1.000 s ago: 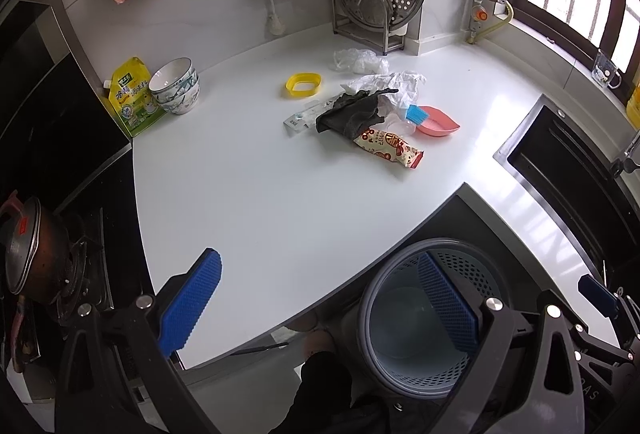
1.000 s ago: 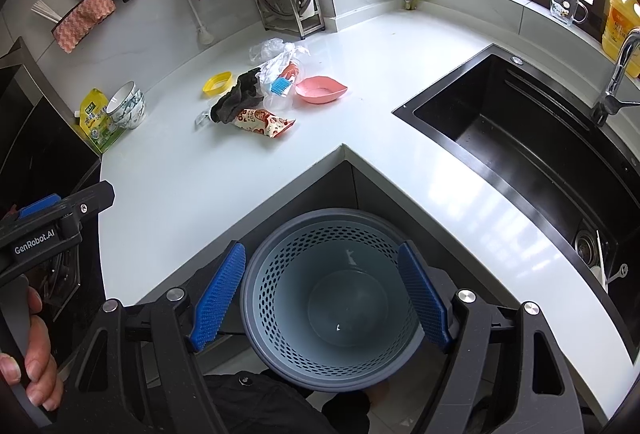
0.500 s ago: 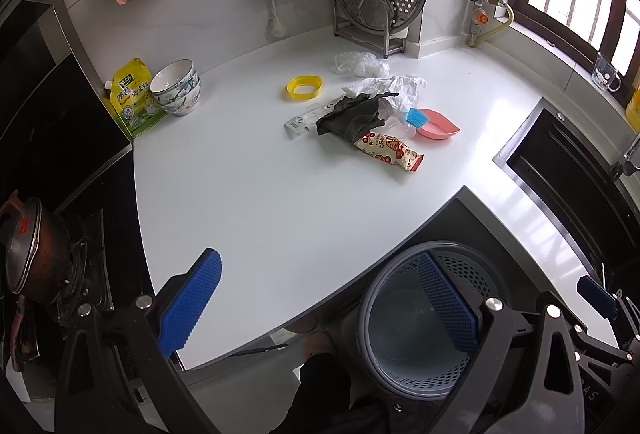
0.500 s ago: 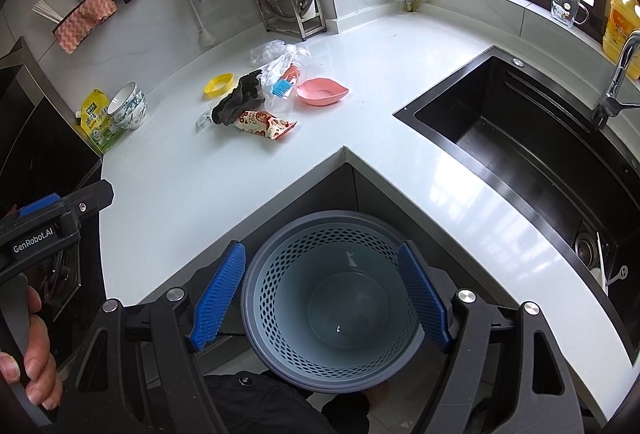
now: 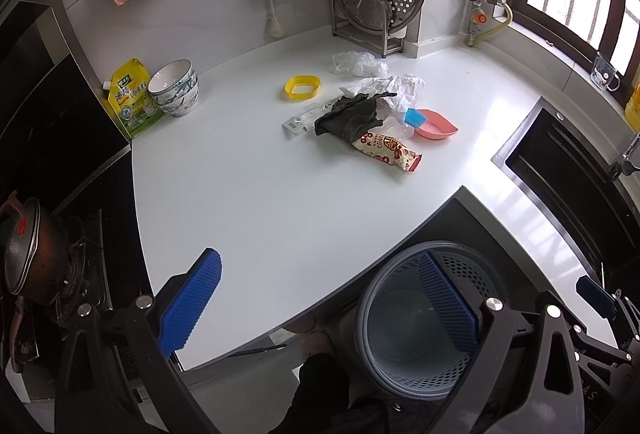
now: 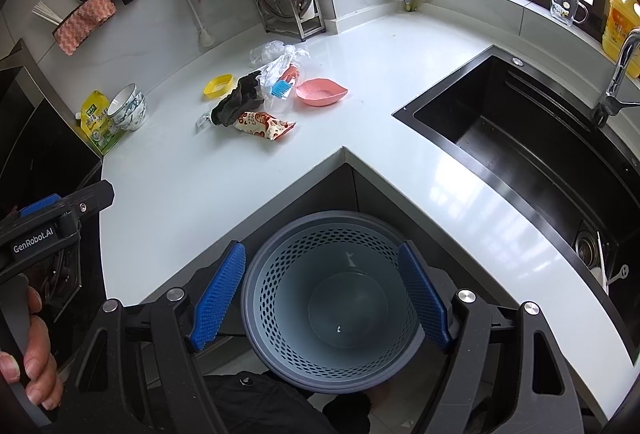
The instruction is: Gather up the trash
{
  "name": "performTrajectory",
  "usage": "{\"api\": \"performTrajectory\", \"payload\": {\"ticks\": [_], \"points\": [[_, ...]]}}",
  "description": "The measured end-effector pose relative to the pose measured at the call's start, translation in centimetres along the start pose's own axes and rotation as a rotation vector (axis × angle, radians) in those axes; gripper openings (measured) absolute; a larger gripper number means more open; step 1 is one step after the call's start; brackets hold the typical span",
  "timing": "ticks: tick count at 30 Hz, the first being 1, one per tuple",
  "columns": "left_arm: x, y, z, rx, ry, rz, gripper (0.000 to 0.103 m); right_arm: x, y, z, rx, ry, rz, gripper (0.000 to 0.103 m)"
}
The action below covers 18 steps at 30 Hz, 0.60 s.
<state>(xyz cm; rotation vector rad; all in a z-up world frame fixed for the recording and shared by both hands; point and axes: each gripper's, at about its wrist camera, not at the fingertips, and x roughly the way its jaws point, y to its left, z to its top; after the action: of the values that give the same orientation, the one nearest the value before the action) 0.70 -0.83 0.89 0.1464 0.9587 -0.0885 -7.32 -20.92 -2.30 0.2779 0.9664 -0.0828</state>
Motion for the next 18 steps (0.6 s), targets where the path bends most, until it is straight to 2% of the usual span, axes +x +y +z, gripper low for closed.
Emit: {"api": "performTrajectory", "payload": {"ticks": [18], "points": [[0.00,-0.16,-0.03,-0.004,0.003,0.000,0.097,-0.02,-0.03,0.08,-0.001,-0.004,-0.002,0.075]]}}
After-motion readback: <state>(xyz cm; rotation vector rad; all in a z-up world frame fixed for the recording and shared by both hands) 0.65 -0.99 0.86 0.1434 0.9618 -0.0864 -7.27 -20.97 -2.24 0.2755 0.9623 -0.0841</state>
